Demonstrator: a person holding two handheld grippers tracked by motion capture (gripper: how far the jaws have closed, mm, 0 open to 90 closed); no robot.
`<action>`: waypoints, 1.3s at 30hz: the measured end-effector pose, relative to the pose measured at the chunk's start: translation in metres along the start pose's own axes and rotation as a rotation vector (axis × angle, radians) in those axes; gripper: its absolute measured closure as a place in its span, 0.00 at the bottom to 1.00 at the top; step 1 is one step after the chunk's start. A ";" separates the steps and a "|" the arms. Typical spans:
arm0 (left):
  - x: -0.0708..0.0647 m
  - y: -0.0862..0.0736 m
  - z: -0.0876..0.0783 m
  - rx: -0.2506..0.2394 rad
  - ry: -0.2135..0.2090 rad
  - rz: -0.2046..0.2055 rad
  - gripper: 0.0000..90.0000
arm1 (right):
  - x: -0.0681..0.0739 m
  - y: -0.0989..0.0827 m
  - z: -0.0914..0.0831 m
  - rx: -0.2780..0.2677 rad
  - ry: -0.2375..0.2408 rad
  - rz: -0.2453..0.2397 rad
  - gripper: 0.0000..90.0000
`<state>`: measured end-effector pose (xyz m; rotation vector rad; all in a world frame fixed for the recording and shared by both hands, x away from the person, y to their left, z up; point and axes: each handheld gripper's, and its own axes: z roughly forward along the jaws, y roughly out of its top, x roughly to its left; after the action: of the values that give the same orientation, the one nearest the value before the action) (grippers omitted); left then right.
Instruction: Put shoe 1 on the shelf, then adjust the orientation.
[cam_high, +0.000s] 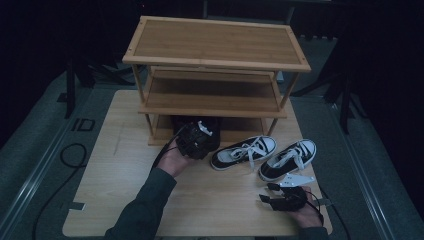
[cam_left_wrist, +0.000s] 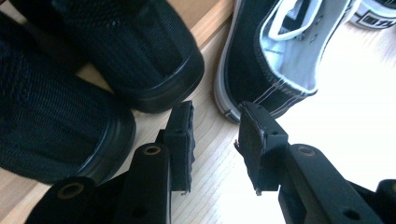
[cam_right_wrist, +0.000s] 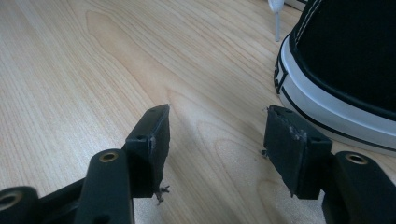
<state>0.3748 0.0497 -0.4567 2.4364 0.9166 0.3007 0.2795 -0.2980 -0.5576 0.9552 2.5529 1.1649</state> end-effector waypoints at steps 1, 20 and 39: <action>0.000 0.000 0.000 0.000 0.000 0.000 0.73 | 0.000 0.000 0.000 0.000 0.000 0.000 0.45; -0.021 0.024 0.010 0.012 -0.031 0.062 0.73 | 0.000 0.000 0.000 0.001 0.002 -0.002 0.45; -0.027 0.043 0.049 0.081 0.006 0.038 0.84 | 0.000 0.000 0.000 0.002 0.004 -0.003 0.45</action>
<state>0.3964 -0.0150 -0.4753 2.5309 0.9027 0.2896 0.2793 -0.2981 -0.5575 0.9505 2.5580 1.1643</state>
